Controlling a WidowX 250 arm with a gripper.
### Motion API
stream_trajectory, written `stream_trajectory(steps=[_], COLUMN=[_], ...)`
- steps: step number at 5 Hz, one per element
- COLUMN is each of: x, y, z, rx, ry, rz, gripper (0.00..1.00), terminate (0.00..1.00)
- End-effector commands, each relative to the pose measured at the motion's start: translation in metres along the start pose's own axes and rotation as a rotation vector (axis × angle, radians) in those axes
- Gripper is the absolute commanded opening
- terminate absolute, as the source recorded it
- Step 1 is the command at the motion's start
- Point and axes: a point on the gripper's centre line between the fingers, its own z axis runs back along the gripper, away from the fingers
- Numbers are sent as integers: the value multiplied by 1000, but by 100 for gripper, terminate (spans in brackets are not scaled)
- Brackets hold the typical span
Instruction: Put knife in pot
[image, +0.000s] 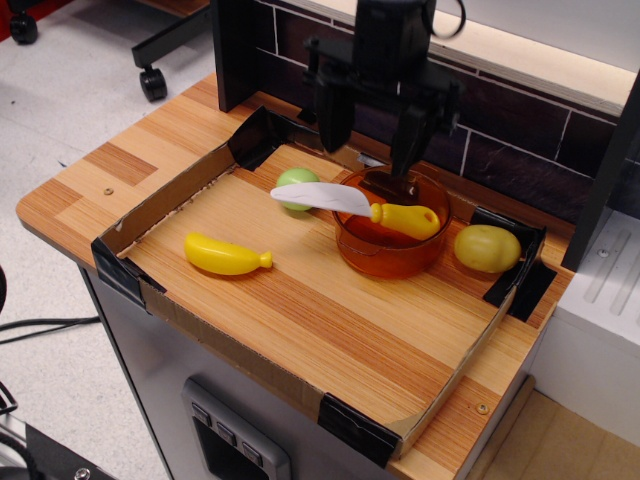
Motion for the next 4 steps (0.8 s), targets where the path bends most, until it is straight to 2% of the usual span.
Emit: stream_trajectory(steps=[1,3,4], x=[-15,-15,-15], y=[9,9,9], z=[24,24,24], rx=[-3,-3,-3], ry=[-72,-72,-72], rz=[4,4,4], gripper=[100,100,100], terminate=[0,0,100])
